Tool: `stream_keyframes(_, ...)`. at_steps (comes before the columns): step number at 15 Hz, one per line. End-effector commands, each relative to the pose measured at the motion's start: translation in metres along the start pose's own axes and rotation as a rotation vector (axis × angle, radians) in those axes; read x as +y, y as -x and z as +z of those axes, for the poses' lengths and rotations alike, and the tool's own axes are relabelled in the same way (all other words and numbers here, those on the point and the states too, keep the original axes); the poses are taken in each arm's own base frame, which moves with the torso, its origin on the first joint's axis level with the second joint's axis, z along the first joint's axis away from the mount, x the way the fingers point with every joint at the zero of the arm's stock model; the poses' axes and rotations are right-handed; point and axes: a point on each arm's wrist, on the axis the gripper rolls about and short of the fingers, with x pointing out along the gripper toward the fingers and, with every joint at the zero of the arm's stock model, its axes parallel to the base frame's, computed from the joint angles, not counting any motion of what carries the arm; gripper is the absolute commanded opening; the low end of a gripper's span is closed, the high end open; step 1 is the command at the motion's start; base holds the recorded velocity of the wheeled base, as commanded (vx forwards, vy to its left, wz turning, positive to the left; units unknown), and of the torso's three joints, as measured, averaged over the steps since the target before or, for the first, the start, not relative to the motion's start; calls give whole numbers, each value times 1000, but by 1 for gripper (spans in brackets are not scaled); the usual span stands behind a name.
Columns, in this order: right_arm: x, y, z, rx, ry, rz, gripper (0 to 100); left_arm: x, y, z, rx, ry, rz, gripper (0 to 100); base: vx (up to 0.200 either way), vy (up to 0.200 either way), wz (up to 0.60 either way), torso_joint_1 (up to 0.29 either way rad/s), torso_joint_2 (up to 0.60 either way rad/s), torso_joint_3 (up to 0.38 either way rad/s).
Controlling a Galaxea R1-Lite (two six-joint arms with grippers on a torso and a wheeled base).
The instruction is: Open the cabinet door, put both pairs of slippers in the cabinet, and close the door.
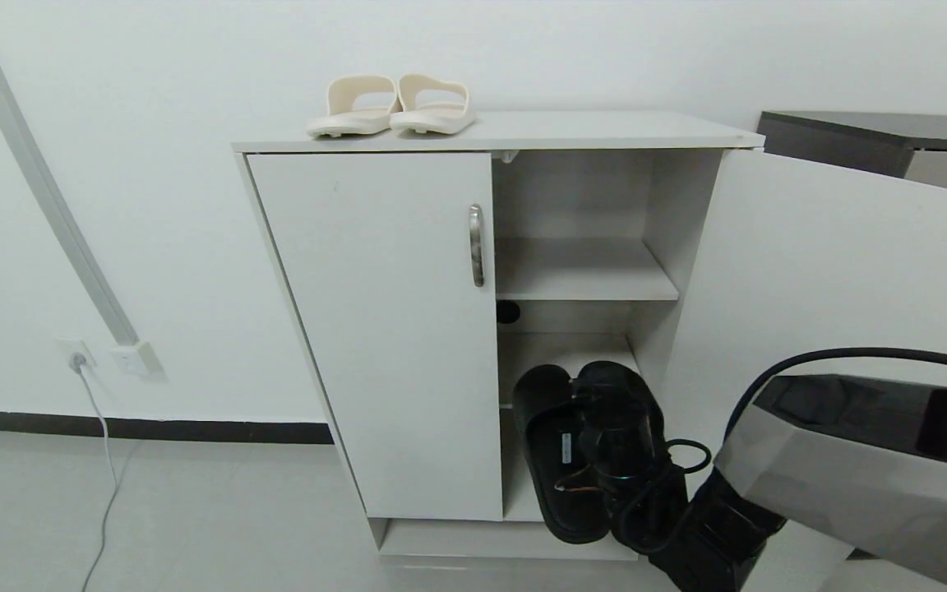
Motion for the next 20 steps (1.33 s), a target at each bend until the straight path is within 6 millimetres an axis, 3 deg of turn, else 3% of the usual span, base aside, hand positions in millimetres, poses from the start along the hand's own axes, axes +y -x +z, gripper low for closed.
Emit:
stream_keyframes(1, 9, -15, -20, 24, 0, -11, 0, 0, 0, 0, 2, 1, 1, 0, 0, 0, 0, 0, 0, 0)
stream_keyframes(14, 9, -20, -31, 40, 2, -18, 0, 0, 0, 0, 2, 1, 0, 0, 0, 0, 0, 0, 0, 0)
stream_keyframes(20, 8, -22, -35, 44, -7, -21, 0, 0, 0, 0, 2, 0, 0, 0, 0, 0, 0, 2, 3, -141)
